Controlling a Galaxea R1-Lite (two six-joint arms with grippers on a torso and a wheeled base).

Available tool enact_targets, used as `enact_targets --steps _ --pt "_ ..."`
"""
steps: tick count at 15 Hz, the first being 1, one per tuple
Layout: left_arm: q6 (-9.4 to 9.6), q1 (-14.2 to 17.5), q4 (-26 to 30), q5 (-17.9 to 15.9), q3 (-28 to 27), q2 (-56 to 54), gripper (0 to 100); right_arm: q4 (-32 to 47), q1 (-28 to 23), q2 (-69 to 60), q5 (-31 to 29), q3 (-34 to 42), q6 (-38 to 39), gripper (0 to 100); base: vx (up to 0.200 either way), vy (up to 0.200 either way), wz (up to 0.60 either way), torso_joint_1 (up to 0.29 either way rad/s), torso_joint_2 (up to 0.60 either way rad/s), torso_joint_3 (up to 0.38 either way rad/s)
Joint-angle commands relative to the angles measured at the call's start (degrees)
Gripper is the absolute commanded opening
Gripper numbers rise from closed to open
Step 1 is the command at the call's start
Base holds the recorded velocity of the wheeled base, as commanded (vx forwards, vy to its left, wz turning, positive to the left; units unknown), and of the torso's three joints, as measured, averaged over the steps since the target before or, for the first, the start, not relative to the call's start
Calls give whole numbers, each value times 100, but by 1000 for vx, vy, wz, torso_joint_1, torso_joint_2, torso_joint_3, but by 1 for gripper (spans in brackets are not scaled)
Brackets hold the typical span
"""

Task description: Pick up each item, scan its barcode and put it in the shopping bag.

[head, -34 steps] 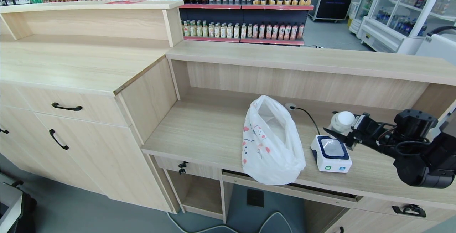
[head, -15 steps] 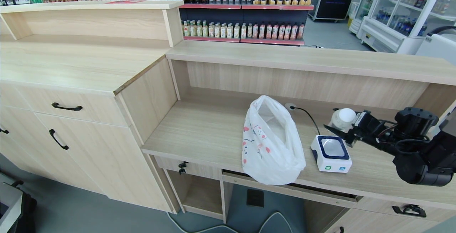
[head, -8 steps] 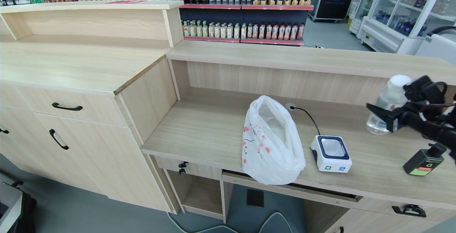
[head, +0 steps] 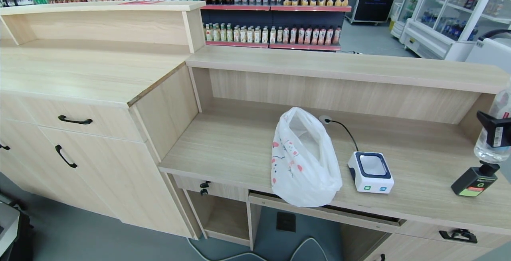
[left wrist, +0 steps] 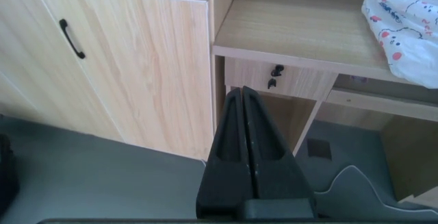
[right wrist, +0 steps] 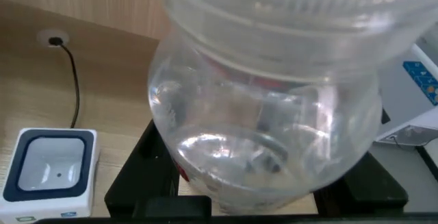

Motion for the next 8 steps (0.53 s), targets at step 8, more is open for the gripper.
enact_targets --steps 8 --pt "0 0 0 2 0 -2 0 -1215 765 464 -26 -47 261 0 0 0 600 2 4 2"
